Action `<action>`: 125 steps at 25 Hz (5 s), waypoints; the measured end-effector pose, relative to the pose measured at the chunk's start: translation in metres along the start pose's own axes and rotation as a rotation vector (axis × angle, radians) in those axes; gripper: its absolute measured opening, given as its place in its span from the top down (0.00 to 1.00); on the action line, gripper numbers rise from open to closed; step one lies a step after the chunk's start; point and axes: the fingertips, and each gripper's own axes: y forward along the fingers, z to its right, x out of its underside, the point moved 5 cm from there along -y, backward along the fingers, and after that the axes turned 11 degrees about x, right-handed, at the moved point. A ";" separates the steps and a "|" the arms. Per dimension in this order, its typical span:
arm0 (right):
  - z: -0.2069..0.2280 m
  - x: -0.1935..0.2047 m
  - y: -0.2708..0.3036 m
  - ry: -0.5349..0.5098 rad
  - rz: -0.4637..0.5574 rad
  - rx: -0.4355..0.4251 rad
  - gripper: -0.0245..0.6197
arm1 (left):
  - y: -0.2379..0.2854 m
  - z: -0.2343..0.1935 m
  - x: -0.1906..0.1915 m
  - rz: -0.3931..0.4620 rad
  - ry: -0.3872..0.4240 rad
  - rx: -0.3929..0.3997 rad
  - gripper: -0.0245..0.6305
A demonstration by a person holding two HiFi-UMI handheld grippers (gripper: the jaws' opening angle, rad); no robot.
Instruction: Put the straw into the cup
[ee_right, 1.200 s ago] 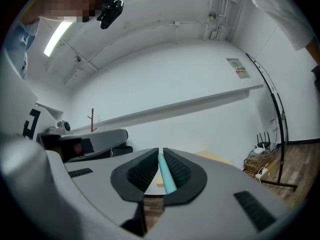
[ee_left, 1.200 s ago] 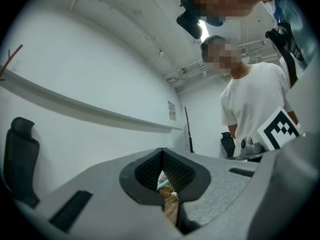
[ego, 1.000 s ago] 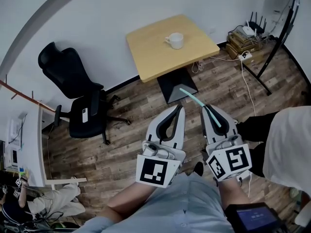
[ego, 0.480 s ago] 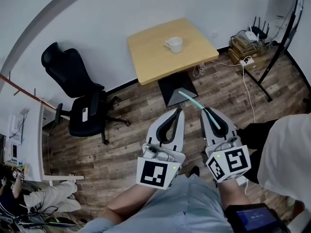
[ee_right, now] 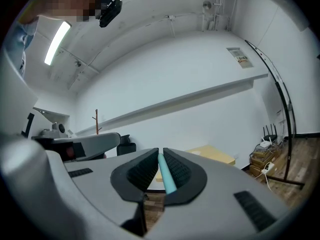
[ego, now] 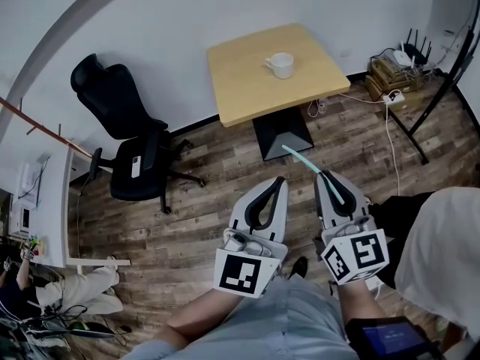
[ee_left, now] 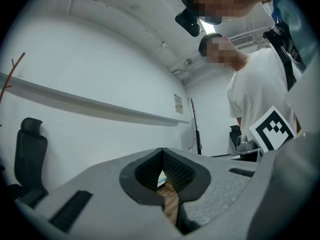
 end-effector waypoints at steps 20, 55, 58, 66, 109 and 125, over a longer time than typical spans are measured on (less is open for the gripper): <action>0.002 -0.015 0.163 -0.043 0.004 0.051 0.92 | 0.095 -0.150 0.008 0.070 -0.030 0.049 0.97; 0.103 -0.010 0.314 0.009 -0.060 0.069 0.92 | 0.257 -0.229 0.062 -0.069 -0.060 0.063 0.97; 0.123 -0.020 0.330 0.016 -0.050 0.047 0.92 | 0.282 -0.229 0.058 -0.071 -0.039 0.048 0.97; 0.156 -0.047 0.365 0.022 -0.005 -0.016 0.92 | 0.327 -0.232 0.046 -0.073 0.024 0.012 0.97; 0.181 0.032 0.539 -0.040 -0.271 -0.031 0.92 | 0.415 -0.379 0.138 -0.148 -0.176 -0.069 0.97; 0.186 0.092 0.572 -0.014 -0.365 0.003 0.92 | 0.421 -0.411 0.194 -0.258 -0.257 -0.051 0.97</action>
